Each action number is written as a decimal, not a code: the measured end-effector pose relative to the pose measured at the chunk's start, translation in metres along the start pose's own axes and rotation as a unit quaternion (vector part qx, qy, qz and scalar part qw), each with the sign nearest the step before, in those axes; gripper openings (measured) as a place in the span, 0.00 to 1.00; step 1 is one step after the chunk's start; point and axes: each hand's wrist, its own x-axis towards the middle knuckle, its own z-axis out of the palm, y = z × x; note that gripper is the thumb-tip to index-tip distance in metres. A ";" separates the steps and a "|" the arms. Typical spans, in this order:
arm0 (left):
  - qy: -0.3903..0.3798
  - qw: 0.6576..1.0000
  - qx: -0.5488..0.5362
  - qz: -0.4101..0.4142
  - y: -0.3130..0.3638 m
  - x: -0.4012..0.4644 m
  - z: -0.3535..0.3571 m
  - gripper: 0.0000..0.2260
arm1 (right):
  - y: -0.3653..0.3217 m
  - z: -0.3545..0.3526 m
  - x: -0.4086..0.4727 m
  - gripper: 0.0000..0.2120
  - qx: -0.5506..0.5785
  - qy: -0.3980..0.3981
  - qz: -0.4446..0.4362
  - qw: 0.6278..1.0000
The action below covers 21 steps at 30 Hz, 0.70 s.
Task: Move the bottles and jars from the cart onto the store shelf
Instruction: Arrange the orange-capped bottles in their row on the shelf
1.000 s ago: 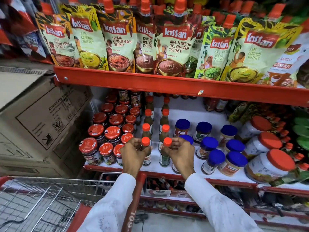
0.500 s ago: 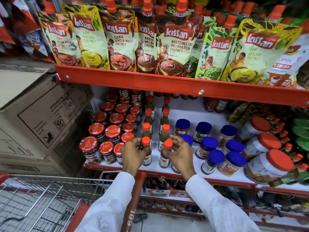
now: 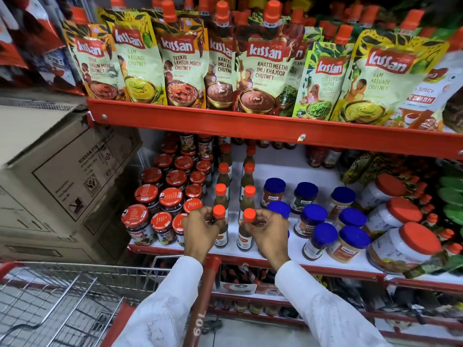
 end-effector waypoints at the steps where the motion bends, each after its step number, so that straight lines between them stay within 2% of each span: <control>1: 0.002 1.000 0.003 0.002 -0.001 0.000 0.000 0.10 | 0.001 0.000 0.000 0.11 -0.002 -0.003 0.002 1.000; 21: -0.003 1.000 0.014 -0.008 0.008 -0.003 -0.006 0.09 | 0.000 -0.007 0.001 0.13 -0.016 -0.043 -0.003 0.999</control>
